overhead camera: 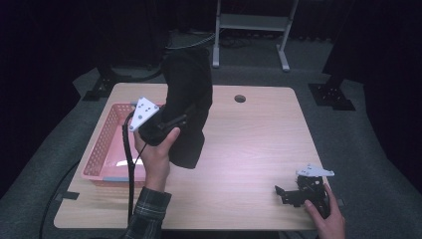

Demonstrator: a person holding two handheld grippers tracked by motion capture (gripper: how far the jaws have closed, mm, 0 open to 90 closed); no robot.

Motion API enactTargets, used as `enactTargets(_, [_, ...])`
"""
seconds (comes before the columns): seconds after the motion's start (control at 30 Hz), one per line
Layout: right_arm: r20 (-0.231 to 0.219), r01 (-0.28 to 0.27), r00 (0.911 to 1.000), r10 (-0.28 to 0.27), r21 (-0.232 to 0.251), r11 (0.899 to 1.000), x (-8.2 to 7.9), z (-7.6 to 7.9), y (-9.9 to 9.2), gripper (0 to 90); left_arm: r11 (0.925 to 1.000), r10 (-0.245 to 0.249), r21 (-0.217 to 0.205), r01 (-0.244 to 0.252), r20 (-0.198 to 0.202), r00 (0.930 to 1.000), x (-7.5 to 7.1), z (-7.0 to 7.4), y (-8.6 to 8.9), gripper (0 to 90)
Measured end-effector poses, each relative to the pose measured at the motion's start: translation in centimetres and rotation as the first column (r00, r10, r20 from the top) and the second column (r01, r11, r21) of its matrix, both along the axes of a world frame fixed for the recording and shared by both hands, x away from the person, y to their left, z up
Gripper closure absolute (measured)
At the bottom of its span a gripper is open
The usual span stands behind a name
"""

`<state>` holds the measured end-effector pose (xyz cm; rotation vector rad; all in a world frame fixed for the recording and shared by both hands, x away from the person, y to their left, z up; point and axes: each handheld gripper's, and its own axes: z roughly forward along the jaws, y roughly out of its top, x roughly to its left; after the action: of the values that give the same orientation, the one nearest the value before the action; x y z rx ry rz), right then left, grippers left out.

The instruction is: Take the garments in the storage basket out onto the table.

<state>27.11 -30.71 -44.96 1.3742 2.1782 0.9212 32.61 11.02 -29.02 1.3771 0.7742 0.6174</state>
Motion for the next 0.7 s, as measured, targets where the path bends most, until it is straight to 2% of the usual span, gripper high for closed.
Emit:
enactTargets(0.3, [0.001, 0.001, 1.0, -0.001, 0.001, 1.0, 0.0, 0.0, 0.0, 0.0, 0.999, -0.042, 0.015, 0.042, -0.028, 0.9987, 0.1, -2.2, -3.3, 44.0])
enactTargets(0.6, [0.001, 0.0, 1.0, 0.0, 0.001, 1.0, 0.0, 0.0, 0.0, 0.0, 0.9959, -0.08, 0.035, 0.084, -0.095, 0.9923, 0.7, -5.0, -5.6, 44.1])
enactTargets(0.7, [0.001, 0.001, 1.0, -0.001, 0.002, 1.0, 0.0, 0.0, 0.0, 0.0, 0.994, -0.085, 0.058, 0.092, -0.122, 0.9889, 0.9, -6.1, -6.2, 44.1])
